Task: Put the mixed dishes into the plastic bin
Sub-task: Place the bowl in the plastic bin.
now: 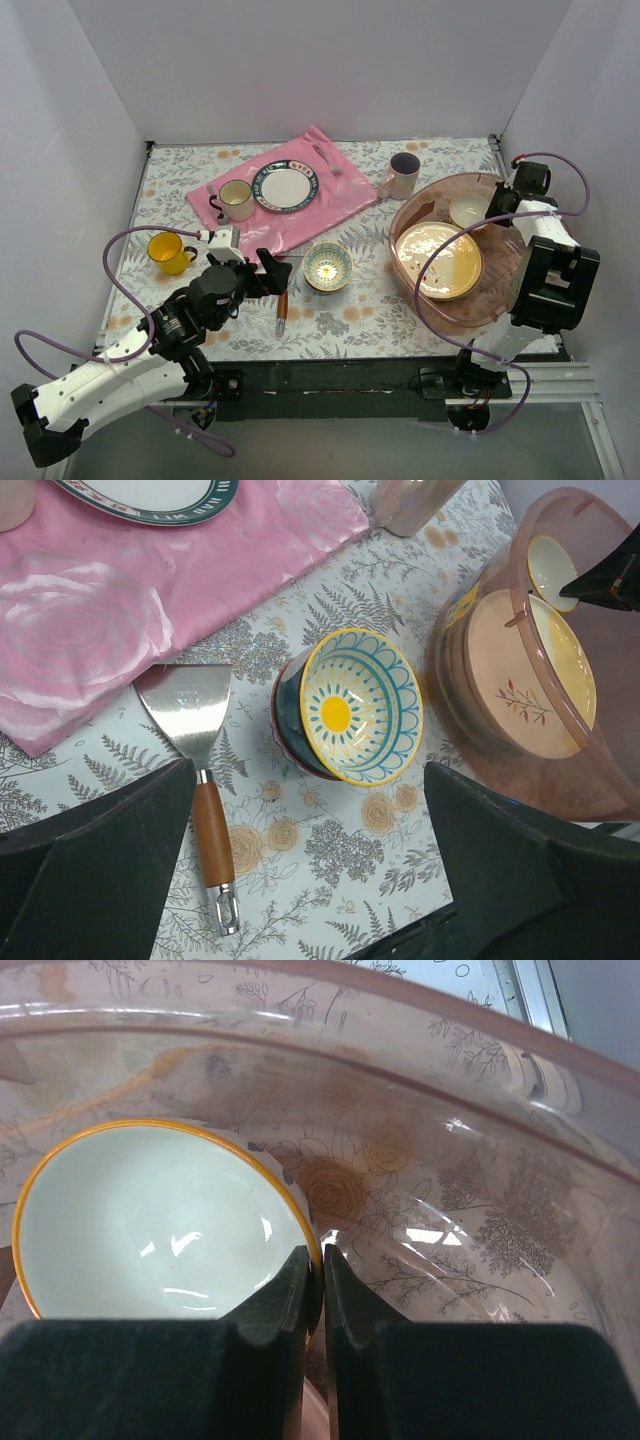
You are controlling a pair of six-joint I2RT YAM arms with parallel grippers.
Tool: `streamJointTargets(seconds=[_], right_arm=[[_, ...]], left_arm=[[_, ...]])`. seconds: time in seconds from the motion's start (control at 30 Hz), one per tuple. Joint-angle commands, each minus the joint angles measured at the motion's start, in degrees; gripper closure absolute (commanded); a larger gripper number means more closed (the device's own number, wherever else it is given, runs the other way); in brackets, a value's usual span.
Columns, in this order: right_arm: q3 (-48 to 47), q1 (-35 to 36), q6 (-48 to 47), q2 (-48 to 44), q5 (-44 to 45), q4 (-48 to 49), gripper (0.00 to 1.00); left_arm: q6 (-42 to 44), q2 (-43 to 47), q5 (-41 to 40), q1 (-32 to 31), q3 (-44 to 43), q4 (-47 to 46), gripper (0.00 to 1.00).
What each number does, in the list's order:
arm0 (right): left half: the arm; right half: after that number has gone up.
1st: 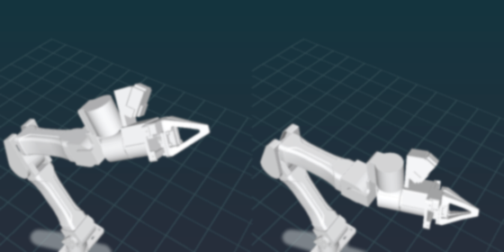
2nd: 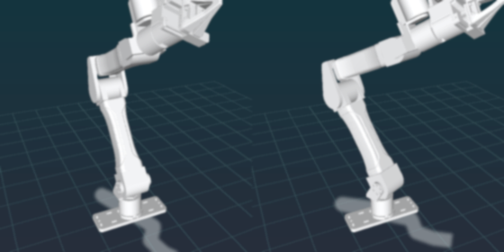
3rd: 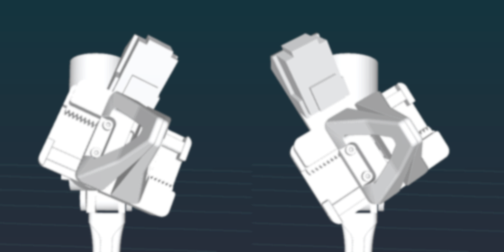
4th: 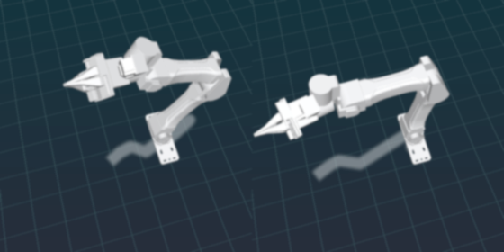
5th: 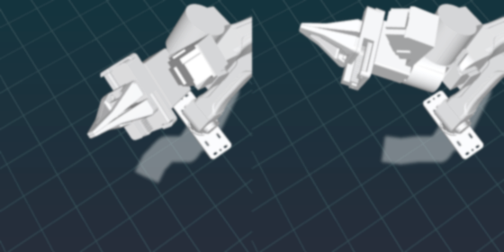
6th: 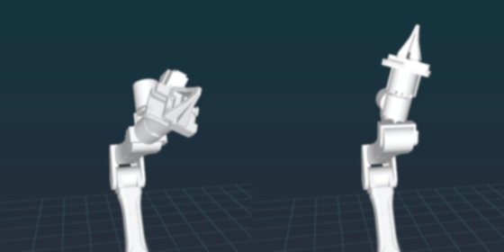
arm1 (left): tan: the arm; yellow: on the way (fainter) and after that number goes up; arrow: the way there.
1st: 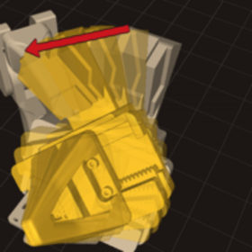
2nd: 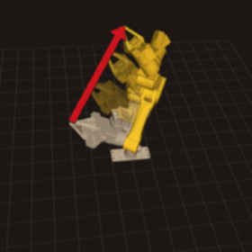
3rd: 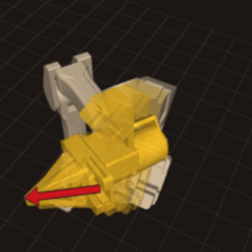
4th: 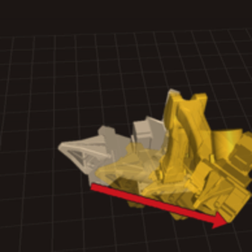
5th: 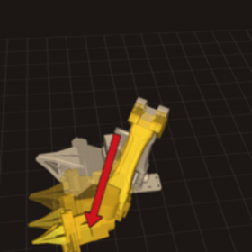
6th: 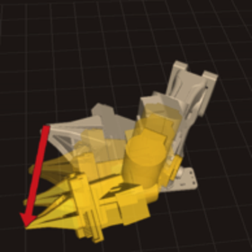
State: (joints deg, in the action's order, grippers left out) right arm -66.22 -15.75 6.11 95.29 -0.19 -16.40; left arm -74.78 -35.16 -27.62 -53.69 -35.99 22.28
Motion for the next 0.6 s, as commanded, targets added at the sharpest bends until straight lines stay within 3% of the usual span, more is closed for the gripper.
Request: streamJointTargets(seconds=[0.0,0.37,0.47,0.57], right_arm=[[-2.16,0.28,0.04,1.22,-0.96,2.08,0.82],[-0.93,0.45,-0.31,1.13,-0.96,2.69,0.75],[-0.58,0.37,-0.22,0.52,-0.35,2.96,0.81],[-0.15,0.45,-0.13,-0.36,1.40,3.13,0.99]], left_arm=[[-0.45,0.35,0.02,0.34,0.57,-0.49,0.02],[-1.07,0.35,1.07,0.34,0.57,-1.01,0.02],[-1.15,0.35,1.25,0.34,0.57,-1.10,0.02],[-1.24,0.35,1.25,0.34,0.57,-1.10,0.02]])
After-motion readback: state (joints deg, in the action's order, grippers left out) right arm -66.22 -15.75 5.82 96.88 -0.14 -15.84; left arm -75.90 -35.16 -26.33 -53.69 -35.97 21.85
